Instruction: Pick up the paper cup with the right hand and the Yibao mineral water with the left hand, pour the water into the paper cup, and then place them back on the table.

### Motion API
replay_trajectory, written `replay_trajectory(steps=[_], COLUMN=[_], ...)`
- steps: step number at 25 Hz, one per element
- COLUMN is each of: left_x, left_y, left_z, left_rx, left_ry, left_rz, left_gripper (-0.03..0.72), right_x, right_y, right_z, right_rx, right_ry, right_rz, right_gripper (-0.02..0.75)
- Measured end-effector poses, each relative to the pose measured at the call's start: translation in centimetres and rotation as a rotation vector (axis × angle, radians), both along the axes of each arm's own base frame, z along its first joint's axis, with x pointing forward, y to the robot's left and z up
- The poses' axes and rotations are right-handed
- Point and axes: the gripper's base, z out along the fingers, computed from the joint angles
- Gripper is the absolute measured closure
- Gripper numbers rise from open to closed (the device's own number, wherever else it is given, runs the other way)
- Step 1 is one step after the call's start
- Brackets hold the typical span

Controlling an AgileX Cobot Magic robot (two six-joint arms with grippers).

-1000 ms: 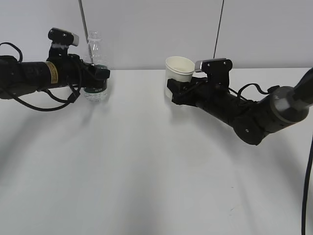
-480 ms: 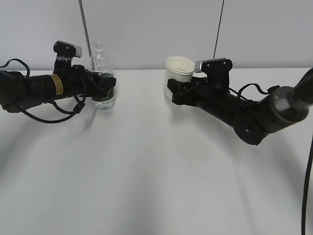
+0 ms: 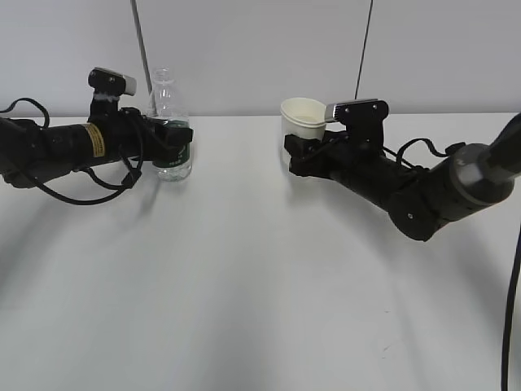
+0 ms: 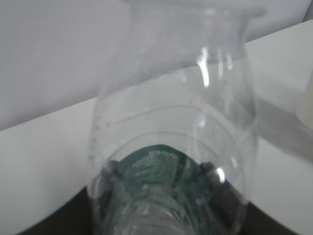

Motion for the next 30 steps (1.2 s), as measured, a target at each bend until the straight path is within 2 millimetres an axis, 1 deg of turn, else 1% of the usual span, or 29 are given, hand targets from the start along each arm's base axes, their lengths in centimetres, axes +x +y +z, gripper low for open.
replay_trajectory(steps=[12,22,26,30], left_x=[0.0,0.0,0.0,0.0], left_y=[0.0,0.0,0.0,0.0], left_z=[0.0,0.0,0.0,0.0], left_rx=[0.001,0.001,0.001,0.001], left_ry=[-0.002,-0.001,-0.001,-0.001], left_rz=[0.001,0.001,0.001,0.001], left_gripper=[0.377,0.377,0.377,0.377], right_x=[0.3,0.3,0.3,0.5], right_y=[-0.8,-1.0,-1.5,-2.4], right_z=[0.0,-0.5,-1.3,-1.4], right_rx=[0.011,-0.05,-0.061,-0.061], right_ry=[0.005,0.036,0.058,0.061], right_rz=[-0.095,-0.109,-0.122,-0.145], right_gripper=[0.25,0.251,0.251,0.251])
